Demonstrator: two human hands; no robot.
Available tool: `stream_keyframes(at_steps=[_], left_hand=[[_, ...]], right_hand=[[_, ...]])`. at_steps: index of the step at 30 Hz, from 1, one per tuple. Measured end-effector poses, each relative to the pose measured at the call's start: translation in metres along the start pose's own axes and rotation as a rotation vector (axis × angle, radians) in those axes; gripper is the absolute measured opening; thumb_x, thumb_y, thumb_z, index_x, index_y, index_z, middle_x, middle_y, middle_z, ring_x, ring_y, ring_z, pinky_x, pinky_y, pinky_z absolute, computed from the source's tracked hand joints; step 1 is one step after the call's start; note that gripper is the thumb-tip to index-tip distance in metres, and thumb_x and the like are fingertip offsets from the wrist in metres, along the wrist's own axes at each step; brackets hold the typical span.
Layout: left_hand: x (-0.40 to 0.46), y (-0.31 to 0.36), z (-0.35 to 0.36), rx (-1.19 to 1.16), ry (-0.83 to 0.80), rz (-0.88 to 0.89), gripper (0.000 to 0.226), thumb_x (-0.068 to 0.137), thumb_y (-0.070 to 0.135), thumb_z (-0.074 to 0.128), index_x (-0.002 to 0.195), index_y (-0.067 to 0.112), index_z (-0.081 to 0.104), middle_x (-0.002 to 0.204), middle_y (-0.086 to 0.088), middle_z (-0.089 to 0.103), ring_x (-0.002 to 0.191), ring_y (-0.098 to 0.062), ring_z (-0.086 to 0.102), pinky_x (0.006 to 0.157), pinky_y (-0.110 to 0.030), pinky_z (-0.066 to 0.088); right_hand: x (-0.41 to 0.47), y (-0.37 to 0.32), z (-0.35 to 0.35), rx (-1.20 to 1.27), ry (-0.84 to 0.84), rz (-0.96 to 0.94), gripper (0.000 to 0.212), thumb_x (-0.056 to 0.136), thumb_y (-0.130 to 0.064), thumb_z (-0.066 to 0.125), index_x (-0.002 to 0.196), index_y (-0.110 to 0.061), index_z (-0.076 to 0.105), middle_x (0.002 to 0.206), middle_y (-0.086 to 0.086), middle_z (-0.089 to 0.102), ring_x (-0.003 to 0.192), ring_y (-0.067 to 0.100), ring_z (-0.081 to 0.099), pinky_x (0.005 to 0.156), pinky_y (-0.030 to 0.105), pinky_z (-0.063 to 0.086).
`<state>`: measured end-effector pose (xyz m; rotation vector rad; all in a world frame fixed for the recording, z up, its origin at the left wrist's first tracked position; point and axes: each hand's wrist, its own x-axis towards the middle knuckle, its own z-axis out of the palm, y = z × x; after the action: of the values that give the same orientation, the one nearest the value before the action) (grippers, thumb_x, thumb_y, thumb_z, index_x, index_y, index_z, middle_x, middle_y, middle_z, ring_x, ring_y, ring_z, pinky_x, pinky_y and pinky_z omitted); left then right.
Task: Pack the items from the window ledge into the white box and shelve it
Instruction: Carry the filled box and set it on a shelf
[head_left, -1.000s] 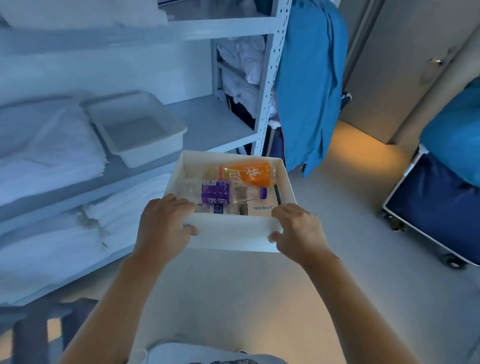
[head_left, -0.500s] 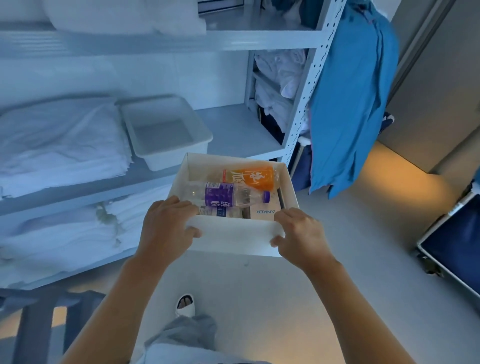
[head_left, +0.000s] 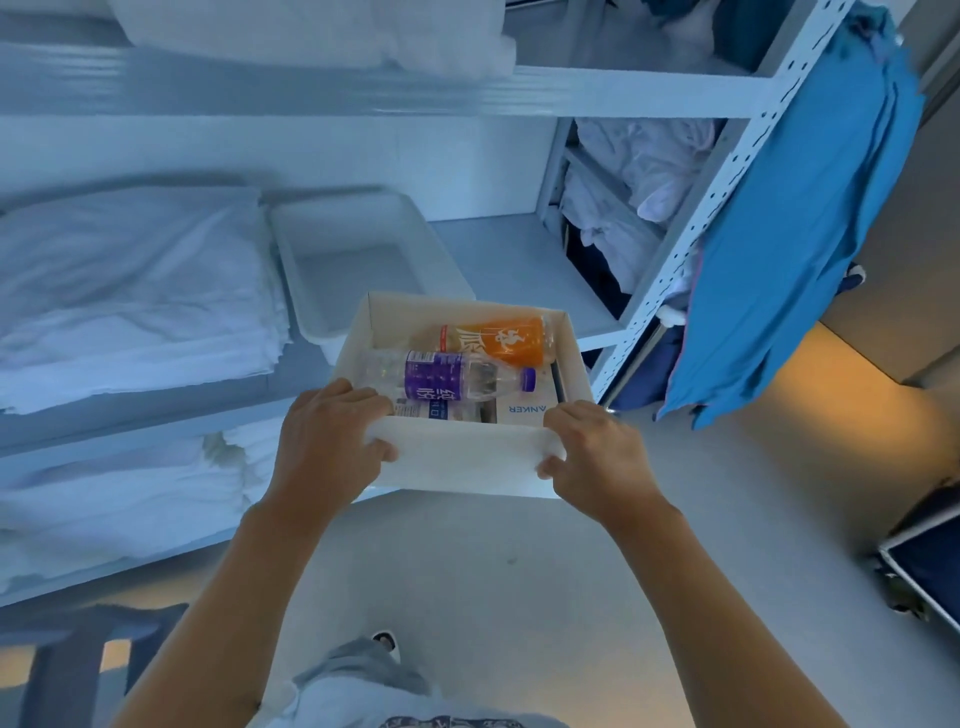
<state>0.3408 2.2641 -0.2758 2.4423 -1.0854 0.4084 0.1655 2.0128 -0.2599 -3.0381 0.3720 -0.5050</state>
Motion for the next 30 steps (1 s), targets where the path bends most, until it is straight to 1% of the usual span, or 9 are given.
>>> stream_keyframes(at_steps=[6,8,10,13,17,19,22,26,30], left_hand=[[0.039,-0.064,0.011,-0.007,-0.019,-0.033,0.047,0.045,0.028,0.102,0.078,0.023,0.069,0.072,0.010,0.066,0.067,-0.017,0.049,0.070,-0.034,0.048],[0.048,-0.079,0.014,-0.019,-0.021,-0.050,0.046,0.045,0.027,0.101,0.077,0.022,0.069,0.072,0.010,0.066,0.068,-0.014,0.042,0.070,-0.034,0.047],[0.056,-0.092,0.017,-0.043,-0.027,-0.072,0.046,0.044,0.025,0.101,0.076,0.022,0.067,0.070,0.012,0.064,0.071,-0.011,0.037,0.070,-0.033,0.044],[0.064,-0.106,0.021,-0.048,-0.028,-0.086,0.047,0.043,0.024,0.101,0.074,0.023,0.066,0.069,0.012,0.062,0.069,-0.012,0.040,0.070,-0.033,0.043],[0.079,-0.118,0.026,-0.032,-0.028,-0.110,0.047,0.042,0.025,0.102,0.074,0.023,0.067,0.070,0.012,0.065,0.068,-0.020,0.055,0.069,-0.033,0.045],[0.087,-0.122,0.029,-0.027,-0.022,-0.122,0.047,0.042,0.024,0.102,0.074,0.023,0.068,0.070,0.012,0.065,0.068,-0.021,0.056,0.068,-0.035,0.046],[0.100,-0.124,0.034,-0.018,-0.011,-0.141,0.047,0.043,0.025,0.103,0.075,0.024,0.068,0.071,0.013,0.065,0.069,-0.020,0.056,0.069,-0.036,0.047],[0.124,-0.120,0.045,-0.008,0.009,-0.179,0.047,0.043,0.023,0.102,0.073,0.025,0.066,0.069,0.014,0.062,0.070,-0.019,0.055,0.068,-0.033,0.041],[0.149,-0.111,0.057,0.014,0.023,-0.208,0.046,0.045,0.024,0.102,0.074,0.024,0.066,0.069,0.014,0.062,0.069,-0.020,0.054,0.069,-0.035,0.043]], right_hand=[[0.069,-0.023,0.027,0.012,-0.010,-0.034,0.052,0.044,-0.019,0.103,0.083,-0.018,0.069,0.080,-0.005,0.069,0.070,0.020,0.067,0.051,0.028,0.050],[0.086,-0.030,0.035,0.010,-0.022,-0.044,0.052,0.044,-0.019,0.103,0.083,-0.018,0.069,0.079,-0.006,0.069,0.070,0.020,0.066,0.051,0.027,0.050],[0.100,-0.034,0.041,0.017,-0.037,-0.051,0.050,0.044,-0.017,0.103,0.081,-0.017,0.068,0.078,-0.006,0.068,0.069,0.020,0.064,0.048,0.028,0.047],[0.120,-0.037,0.047,-0.008,-0.043,-0.073,0.051,0.044,-0.018,0.103,0.081,-0.018,0.068,0.077,-0.007,0.068,0.068,0.019,0.064,0.051,0.022,0.037],[0.146,-0.034,0.056,0.007,-0.064,-0.097,0.047,0.049,-0.017,0.101,0.081,-0.018,0.067,0.078,-0.007,0.068,0.069,0.018,0.063,0.051,0.024,0.037],[0.158,-0.031,0.060,0.013,-0.087,-0.105,0.043,0.054,-0.017,0.099,0.083,-0.017,0.067,0.079,-0.007,0.067,0.071,0.018,0.063,0.052,0.025,0.040],[0.178,-0.021,0.066,0.023,-0.086,-0.128,0.042,0.055,-0.016,0.099,0.082,-0.017,0.066,0.079,-0.006,0.067,0.070,0.018,0.062,0.052,0.025,0.036],[0.207,0.000,0.075,0.039,-0.109,-0.156,0.042,0.058,-0.018,0.099,0.086,-0.018,0.067,0.082,-0.006,0.069,0.072,0.017,0.063,0.055,0.025,0.044],[0.236,0.027,0.082,0.055,-0.147,-0.179,0.040,0.065,-0.023,0.097,0.094,-0.020,0.069,0.090,-0.007,0.071,0.078,0.015,0.064,0.061,0.024,0.048]])
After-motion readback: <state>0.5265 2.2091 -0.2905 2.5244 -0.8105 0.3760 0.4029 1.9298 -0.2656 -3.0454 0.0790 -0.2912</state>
